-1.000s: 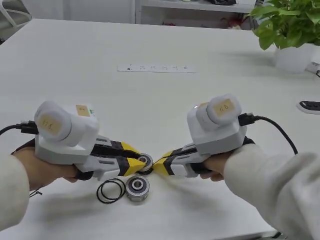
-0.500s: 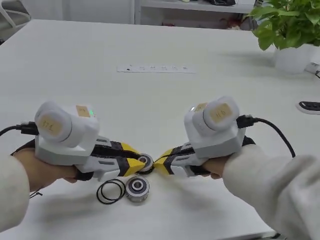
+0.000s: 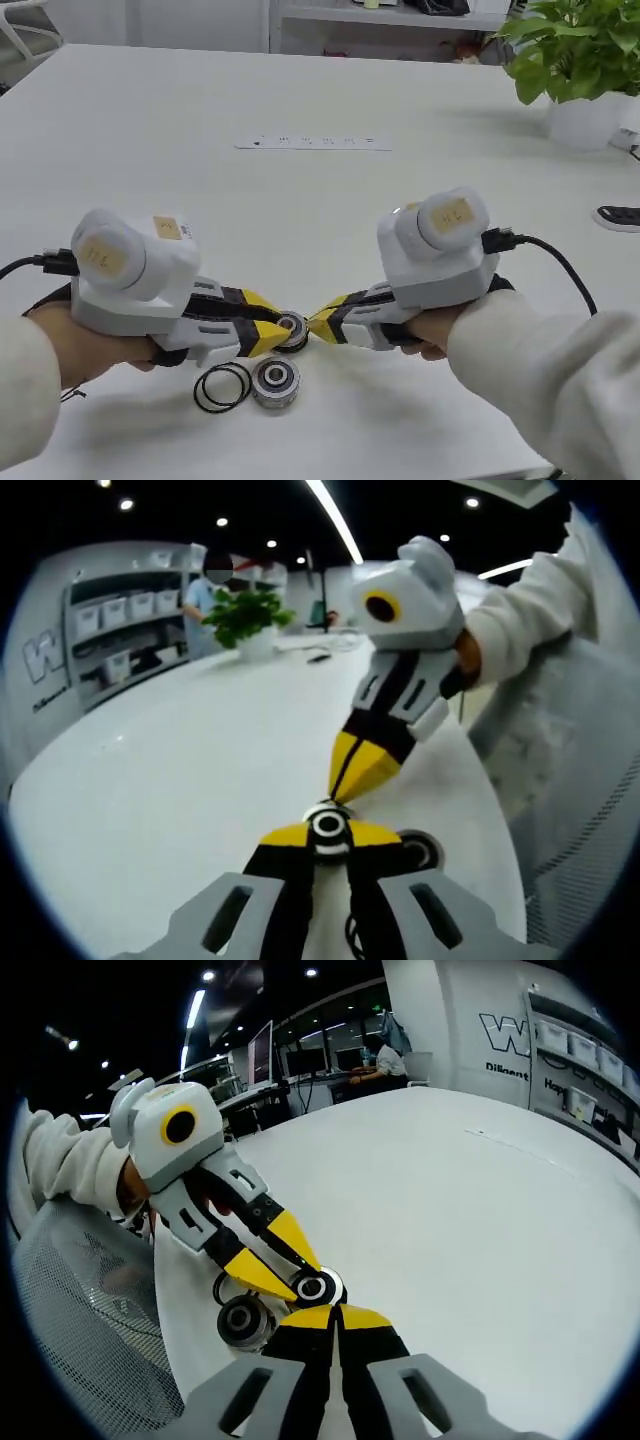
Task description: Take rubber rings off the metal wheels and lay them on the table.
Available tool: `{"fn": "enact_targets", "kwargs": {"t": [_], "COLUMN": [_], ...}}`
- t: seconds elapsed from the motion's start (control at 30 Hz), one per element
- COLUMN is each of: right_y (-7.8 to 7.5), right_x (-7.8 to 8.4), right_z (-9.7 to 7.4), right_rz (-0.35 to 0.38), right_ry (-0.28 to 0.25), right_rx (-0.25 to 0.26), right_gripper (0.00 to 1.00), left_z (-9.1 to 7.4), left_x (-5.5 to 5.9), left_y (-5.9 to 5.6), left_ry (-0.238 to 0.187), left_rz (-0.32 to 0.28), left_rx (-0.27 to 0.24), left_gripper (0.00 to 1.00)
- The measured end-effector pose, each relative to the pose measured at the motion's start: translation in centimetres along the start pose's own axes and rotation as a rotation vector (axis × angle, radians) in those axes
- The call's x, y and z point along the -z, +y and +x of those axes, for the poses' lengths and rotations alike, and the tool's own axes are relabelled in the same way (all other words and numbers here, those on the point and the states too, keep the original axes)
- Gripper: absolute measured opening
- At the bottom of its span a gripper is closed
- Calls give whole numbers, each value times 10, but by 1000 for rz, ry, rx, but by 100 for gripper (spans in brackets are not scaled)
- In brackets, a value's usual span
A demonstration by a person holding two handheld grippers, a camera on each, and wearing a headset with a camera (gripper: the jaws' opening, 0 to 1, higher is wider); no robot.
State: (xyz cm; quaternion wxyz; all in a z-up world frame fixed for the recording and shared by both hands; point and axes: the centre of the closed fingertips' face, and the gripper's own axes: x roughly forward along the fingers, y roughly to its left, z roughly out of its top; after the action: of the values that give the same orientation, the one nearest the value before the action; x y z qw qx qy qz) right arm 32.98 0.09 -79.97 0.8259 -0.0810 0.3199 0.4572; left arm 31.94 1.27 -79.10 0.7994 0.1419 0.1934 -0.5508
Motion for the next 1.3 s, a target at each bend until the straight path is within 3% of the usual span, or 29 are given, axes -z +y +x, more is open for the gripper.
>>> {"fn": "enact_targets", "kwargs": {"t": [0.33, 0.57, 1.3], "right_y": [6, 7, 15], "right_x": [-2, -2, -10], "right_z": [-1, -2, -3], "right_rz": [83, 68, 46], "right_ry": [-14, -8, -35], "right_rx": [-32, -20, -56], "right_gripper": [0, 0, 0], "left_z": [0, 0, 1], "left_x": [0, 1, 0], "left_y": [-1, -1, -1], "left_ry": [0, 1, -3], "left_rz": [7, 12, 11], "left_rx": [6, 5, 1], "left_gripper": [12, 12, 13]}}
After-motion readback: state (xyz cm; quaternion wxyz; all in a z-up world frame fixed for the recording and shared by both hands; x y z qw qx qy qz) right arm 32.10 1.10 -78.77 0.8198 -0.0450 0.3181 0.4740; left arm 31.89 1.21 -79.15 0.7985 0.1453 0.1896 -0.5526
